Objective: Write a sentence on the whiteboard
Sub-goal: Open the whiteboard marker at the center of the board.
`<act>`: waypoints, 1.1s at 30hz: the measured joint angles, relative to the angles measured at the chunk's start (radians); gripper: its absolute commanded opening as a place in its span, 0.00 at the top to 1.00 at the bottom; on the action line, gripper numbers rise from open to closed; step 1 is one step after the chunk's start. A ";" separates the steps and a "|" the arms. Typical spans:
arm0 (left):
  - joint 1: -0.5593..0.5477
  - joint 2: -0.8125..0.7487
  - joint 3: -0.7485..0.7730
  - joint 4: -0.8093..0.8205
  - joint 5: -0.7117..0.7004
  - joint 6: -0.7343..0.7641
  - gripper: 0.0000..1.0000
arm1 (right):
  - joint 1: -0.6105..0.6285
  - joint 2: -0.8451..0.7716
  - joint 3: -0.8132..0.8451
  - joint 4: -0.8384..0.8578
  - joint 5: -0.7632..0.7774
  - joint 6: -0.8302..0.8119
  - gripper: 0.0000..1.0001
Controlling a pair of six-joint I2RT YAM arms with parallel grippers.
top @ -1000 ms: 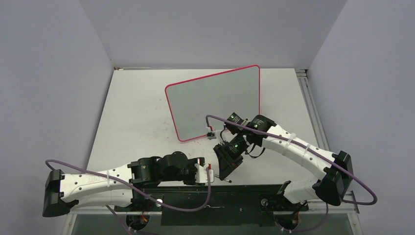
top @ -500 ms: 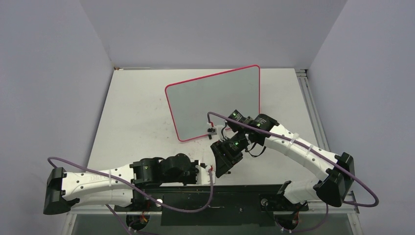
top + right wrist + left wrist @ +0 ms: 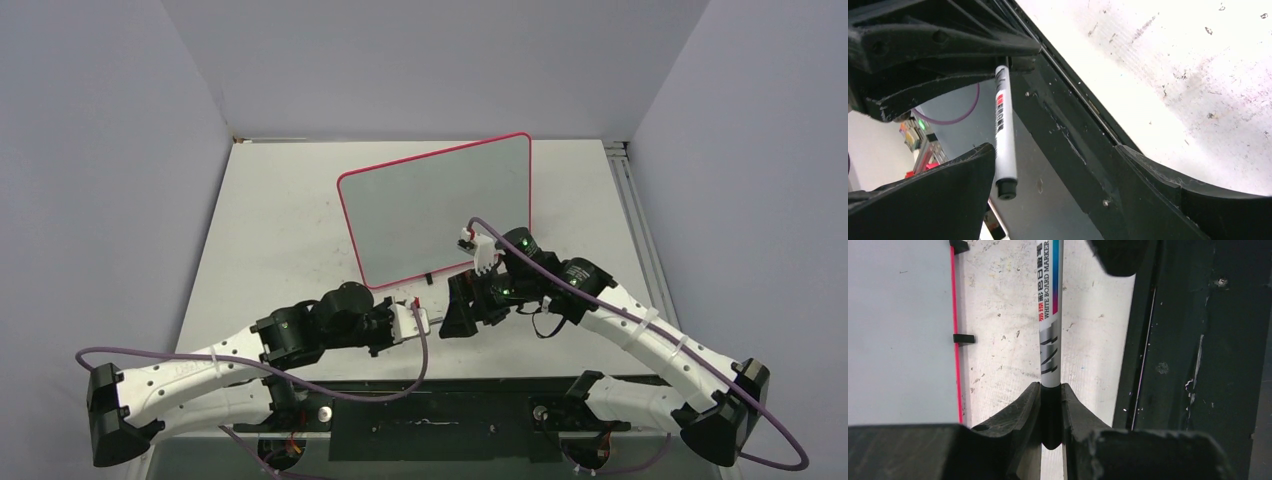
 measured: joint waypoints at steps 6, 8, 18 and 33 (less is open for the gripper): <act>0.006 0.000 0.005 -0.002 0.045 -0.001 1.00 | 0.007 -0.017 -0.055 0.129 0.017 0.080 0.26; 0.006 0.002 0.005 -0.003 0.053 -0.001 1.00 | 0.010 -0.013 -0.058 0.170 0.011 0.099 0.28; 0.016 0.014 0.005 -0.011 0.073 -0.003 1.00 | 0.051 0.018 -0.086 0.292 -0.041 0.151 0.50; 0.032 0.031 0.006 -0.015 0.095 -0.019 1.00 | 0.092 0.018 -0.133 0.373 -0.057 0.196 0.74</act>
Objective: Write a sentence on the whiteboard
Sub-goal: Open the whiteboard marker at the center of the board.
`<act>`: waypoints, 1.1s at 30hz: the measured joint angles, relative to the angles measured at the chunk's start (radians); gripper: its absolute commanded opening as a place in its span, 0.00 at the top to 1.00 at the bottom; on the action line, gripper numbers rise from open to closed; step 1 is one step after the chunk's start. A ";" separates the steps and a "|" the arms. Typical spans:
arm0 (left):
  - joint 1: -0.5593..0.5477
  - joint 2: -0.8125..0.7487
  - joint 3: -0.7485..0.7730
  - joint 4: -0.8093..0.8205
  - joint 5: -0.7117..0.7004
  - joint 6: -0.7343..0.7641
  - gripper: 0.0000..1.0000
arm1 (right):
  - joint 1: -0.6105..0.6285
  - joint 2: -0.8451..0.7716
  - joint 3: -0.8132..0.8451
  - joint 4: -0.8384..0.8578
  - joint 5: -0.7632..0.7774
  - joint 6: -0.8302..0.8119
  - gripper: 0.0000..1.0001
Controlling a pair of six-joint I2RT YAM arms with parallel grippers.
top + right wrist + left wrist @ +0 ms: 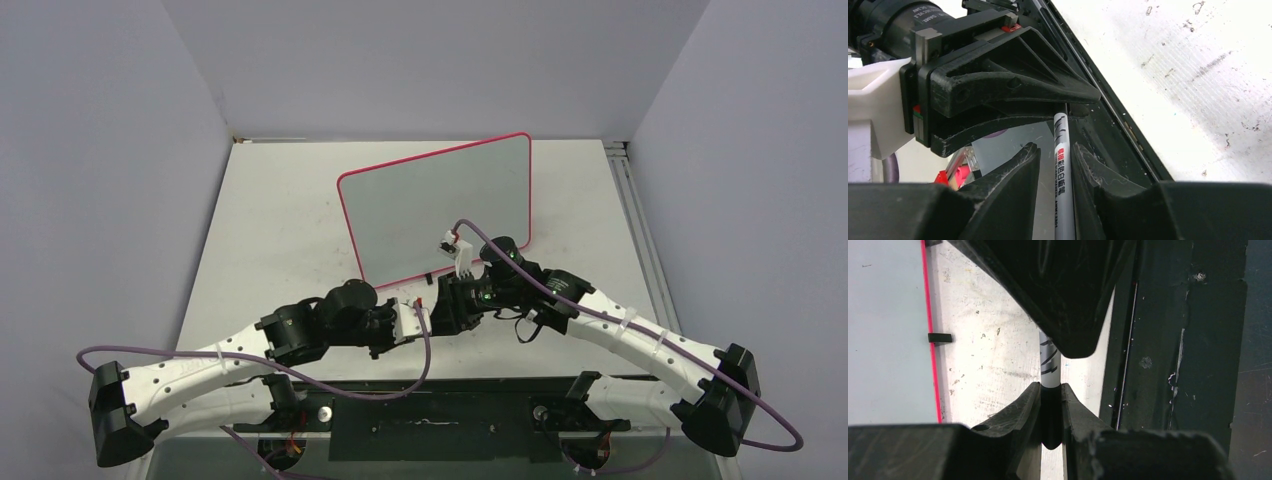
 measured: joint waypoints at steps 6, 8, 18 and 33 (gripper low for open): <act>0.000 0.000 0.000 -0.009 0.004 0.000 1.00 | 0.000 0.000 -0.014 0.002 0.018 0.008 0.95; 0.000 0.002 0.000 -0.010 0.005 0.000 1.00 | 0.002 -0.001 -0.014 0.005 0.020 0.008 0.95; 0.000 -0.002 0.000 0.023 0.003 0.001 1.00 | 0.007 -0.016 0.035 -0.072 0.065 -0.066 0.95; 0.005 -0.015 0.014 0.224 -0.010 0.002 1.00 | -0.101 -0.051 0.217 -0.284 0.013 -0.261 0.95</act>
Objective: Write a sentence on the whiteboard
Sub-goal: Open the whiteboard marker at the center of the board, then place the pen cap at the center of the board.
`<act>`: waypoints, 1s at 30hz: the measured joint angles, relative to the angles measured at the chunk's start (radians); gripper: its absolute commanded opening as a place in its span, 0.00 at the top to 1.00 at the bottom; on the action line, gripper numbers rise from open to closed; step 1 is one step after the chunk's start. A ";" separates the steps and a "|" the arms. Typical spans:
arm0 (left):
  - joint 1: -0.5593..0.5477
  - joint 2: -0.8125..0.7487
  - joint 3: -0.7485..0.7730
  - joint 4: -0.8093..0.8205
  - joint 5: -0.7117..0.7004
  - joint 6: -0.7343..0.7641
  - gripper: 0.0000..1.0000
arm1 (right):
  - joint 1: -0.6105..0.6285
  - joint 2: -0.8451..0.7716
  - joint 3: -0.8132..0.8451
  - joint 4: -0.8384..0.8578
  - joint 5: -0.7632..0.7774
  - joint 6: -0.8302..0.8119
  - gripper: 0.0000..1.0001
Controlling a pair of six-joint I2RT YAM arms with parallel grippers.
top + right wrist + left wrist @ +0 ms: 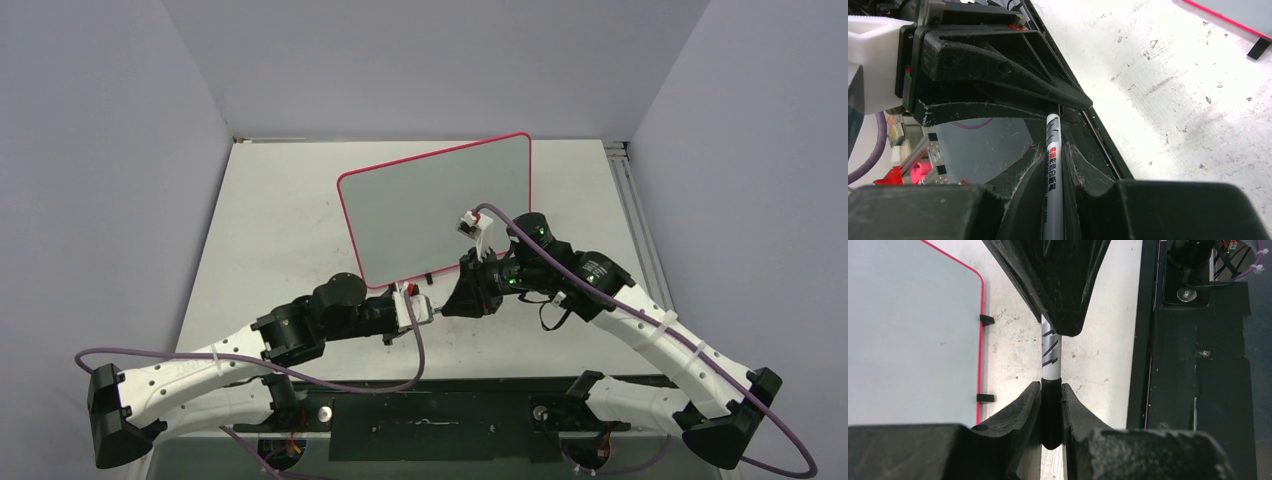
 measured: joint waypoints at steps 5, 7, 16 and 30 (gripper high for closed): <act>0.000 0.003 0.001 0.024 0.003 0.002 1.00 | -0.001 0.003 0.036 -0.044 0.006 -0.047 0.95; -0.001 0.007 0.001 0.031 0.003 0.003 1.00 | -0.001 0.003 0.042 -0.055 0.011 -0.059 0.95; 0.022 0.000 -0.032 -0.105 -0.086 0.007 1.00 | -0.043 -0.021 0.100 -0.163 0.068 -0.106 0.95; 0.027 -0.006 -0.038 -0.159 -0.167 -0.015 1.00 | -0.046 -0.069 0.128 -0.237 0.216 -0.126 0.95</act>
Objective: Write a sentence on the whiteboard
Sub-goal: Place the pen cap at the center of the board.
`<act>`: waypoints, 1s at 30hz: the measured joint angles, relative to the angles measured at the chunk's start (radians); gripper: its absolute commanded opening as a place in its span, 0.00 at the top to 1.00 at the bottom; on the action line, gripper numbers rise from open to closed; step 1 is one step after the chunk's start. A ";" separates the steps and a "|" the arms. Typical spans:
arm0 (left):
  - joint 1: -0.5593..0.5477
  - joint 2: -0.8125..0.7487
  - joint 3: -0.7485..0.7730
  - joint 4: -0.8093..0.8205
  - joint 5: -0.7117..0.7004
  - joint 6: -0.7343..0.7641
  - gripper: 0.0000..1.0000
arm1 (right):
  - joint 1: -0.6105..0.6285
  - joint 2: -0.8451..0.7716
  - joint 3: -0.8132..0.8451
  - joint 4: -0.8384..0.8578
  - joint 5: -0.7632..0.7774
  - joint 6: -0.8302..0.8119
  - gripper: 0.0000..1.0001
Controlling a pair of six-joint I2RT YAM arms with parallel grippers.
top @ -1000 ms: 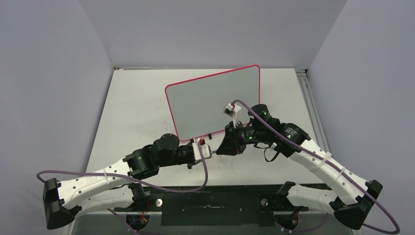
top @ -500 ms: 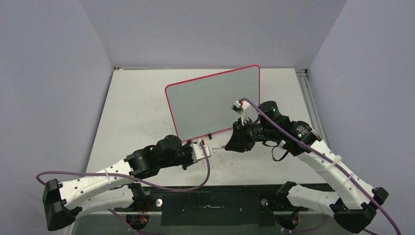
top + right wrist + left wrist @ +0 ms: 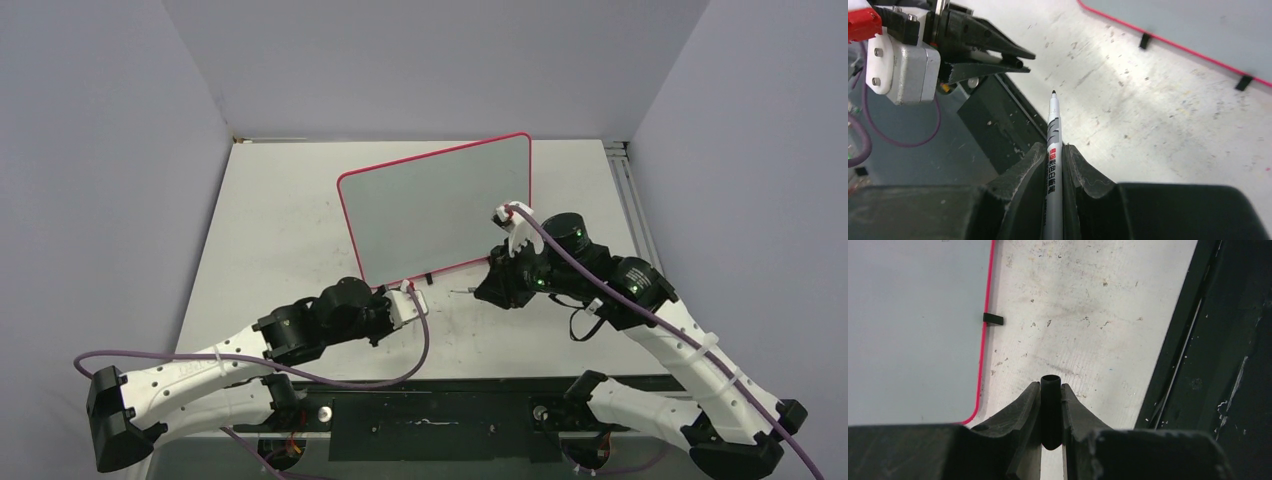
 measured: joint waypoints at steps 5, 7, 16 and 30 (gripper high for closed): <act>0.000 0.005 0.000 -0.005 -0.046 -0.127 1.00 | 0.000 -0.129 -0.095 0.105 0.148 0.037 0.95; 0.000 0.008 0.000 0.001 -0.065 -0.209 1.00 | 0.000 -0.199 -0.165 0.169 0.211 0.063 0.95; 0.000 0.064 -0.149 0.130 -0.180 -0.539 0.99 | 0.000 -0.317 -0.315 0.379 0.365 0.153 0.95; 0.000 0.318 -0.212 0.258 -0.240 -0.642 0.87 | 0.000 -0.311 -0.398 0.476 0.391 0.204 0.95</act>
